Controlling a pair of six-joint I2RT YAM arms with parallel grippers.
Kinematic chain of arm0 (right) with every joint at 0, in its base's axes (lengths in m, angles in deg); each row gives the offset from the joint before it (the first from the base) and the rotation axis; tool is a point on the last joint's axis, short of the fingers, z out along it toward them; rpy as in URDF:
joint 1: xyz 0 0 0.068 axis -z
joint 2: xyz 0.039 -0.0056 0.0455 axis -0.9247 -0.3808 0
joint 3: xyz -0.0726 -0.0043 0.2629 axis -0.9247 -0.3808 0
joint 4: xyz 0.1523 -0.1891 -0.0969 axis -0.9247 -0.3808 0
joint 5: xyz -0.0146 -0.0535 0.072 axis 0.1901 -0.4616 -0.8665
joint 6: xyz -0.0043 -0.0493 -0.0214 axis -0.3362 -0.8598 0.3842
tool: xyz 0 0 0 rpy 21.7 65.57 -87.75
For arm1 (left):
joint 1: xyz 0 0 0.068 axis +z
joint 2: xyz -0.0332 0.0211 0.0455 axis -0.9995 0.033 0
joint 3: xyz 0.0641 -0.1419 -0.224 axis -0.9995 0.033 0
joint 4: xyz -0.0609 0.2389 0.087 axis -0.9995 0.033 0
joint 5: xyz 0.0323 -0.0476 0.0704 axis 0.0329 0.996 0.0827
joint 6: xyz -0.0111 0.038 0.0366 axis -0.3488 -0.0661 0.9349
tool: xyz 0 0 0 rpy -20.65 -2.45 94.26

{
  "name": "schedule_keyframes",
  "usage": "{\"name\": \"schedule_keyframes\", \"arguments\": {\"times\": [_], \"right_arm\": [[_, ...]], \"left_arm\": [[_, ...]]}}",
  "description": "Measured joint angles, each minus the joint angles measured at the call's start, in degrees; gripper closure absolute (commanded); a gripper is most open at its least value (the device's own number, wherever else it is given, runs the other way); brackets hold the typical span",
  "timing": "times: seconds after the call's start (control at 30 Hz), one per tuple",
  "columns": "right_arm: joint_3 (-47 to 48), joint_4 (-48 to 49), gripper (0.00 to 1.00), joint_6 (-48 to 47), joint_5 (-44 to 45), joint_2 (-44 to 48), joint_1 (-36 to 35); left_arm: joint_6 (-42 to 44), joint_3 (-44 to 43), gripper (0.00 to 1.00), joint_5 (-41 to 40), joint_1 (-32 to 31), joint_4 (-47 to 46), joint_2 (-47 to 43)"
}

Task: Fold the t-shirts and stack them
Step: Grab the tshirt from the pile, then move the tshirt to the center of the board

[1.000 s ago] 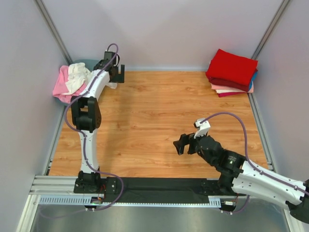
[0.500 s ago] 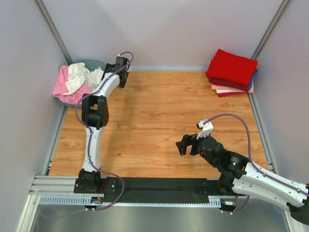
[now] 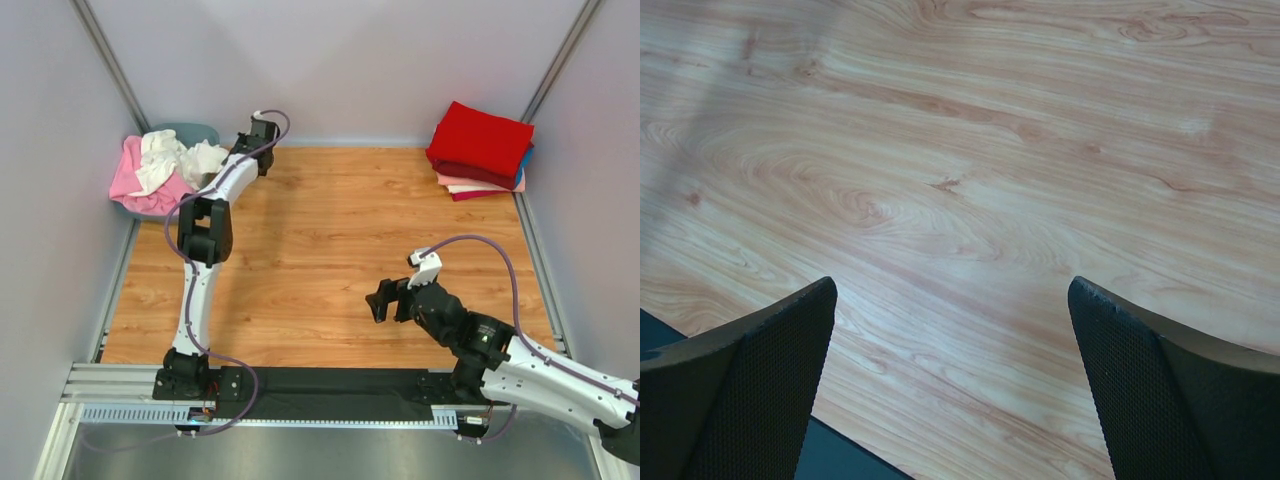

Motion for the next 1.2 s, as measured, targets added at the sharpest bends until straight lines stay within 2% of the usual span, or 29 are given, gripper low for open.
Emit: {"name": "schedule_keyframes", "arguments": {"times": [0.2,0.37,0.43,0.6,0.67,0.77,0.8,0.83,0.87,0.93,1.07,1.2], "right_arm": [[0.0,0.1,0.00,0.0,0.1,-0.8,0.0],[0.2,0.2,0.00,0.0,0.7,-2.0,0.0],[0.3,0.2,0.00,0.0,1.3,-2.3,0.0],[0.3,0.0,0.00,0.9,3.8,-1.7,0.0],[0.5,-0.7,0.00,1.2,5.5,-1.1,0.0],[1.4,-2.1,0.00,2.0,8.5,-0.5,0.0],[1.9,-2.8,0.00,2.5,10.0,-0.4,0.0],[2.5,-3.7,0.00,3.2,11.4,-0.3,0.0],[3.3,-5.0,0.00,4.3,13.3,-0.3,0.0],[5.2,-8.5,0.00,6.8,16.8,-0.3,0.0],[8.7,-14.4,0.00,10.3,21.7,-0.1,0.0],[9.0,-15.6,0.00,10.5,22.1,0.2,0.0]], "left_arm": [[0.7,-3.5,1.00,-0.8,-0.8,1.4,-1.9],[2.0,-13.8,1.00,0.3,-5.1,4.5,-7.9],[3.5,-15.8,1.00,1.3,-8.6,4.0,-13.8],[7.7,-17.8,1.00,4.7,-22.1,1.4,-30.9],[8.7,-18.4,1.00,5.4,-26.8,0.3,-35.3],[7.6,-18.3,1.00,4.9,-30.5,1.3,-38.2],[5.5,-17.4,0.81,4.9,-31.4,2.6,-38.7],[3.5,-15.6,0.68,5.4,-32.0,4.3,-39.2],[0.5,-12.6,0.48,6.6,-32.5,5.8,-39.8],[-4.9,-4.7,0.01,12.2,-33.3,9.2,-40.3],[-15.7,12.6,0.00,24.2,-34.1,14.6,-38.1],[-23.4,31.2,0.00,30.1,-34.3,16.8,-41.1]]}}
